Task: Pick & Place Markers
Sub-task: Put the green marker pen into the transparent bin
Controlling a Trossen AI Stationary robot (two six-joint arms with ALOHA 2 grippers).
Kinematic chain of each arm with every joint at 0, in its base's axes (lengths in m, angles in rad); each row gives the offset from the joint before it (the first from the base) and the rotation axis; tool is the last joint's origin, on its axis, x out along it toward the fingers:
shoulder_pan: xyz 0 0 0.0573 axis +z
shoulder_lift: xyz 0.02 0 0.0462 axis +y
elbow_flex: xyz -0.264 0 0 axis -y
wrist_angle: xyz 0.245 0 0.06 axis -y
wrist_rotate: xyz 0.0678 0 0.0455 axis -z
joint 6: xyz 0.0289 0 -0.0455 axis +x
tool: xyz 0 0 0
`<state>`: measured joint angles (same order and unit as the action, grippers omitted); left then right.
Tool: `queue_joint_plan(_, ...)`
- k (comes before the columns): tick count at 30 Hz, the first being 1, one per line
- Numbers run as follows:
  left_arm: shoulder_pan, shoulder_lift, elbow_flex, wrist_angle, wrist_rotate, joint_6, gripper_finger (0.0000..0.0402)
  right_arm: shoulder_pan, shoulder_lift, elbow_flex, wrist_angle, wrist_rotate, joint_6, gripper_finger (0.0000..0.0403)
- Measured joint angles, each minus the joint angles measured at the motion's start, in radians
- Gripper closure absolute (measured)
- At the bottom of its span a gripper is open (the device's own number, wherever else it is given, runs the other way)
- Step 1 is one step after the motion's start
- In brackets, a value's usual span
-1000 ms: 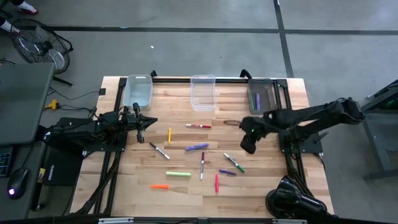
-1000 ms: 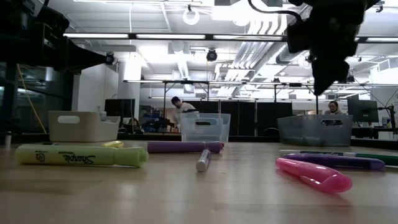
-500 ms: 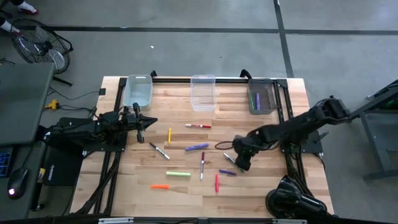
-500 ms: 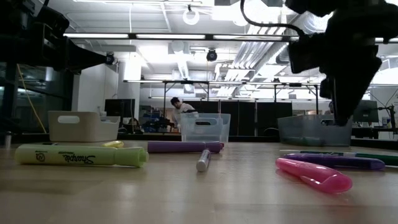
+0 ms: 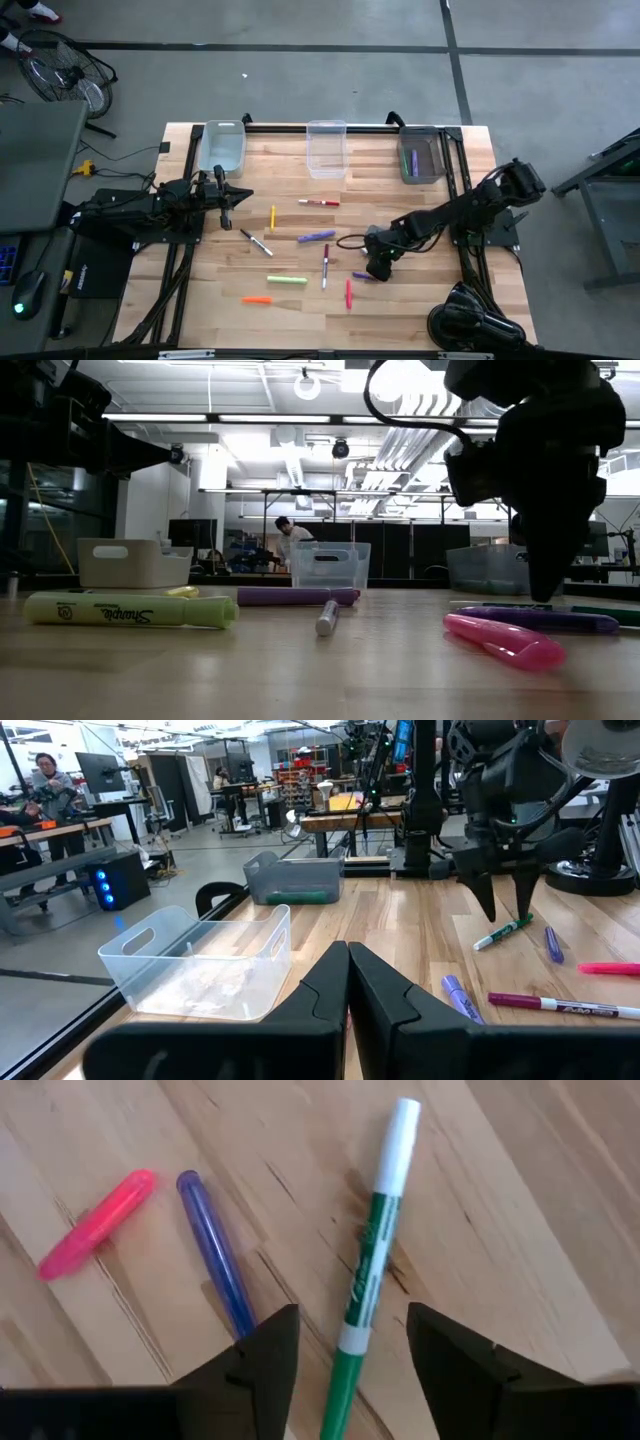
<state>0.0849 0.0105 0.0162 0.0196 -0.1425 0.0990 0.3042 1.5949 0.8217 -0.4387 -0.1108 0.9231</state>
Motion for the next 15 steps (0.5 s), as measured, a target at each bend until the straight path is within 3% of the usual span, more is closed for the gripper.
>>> queue_joint_plan(15,0.0,0.0,0.0,0.0,0.0,0.0,0.04,0.022,0.128,0.044,-0.027,0.068,-0.033,0.0214)
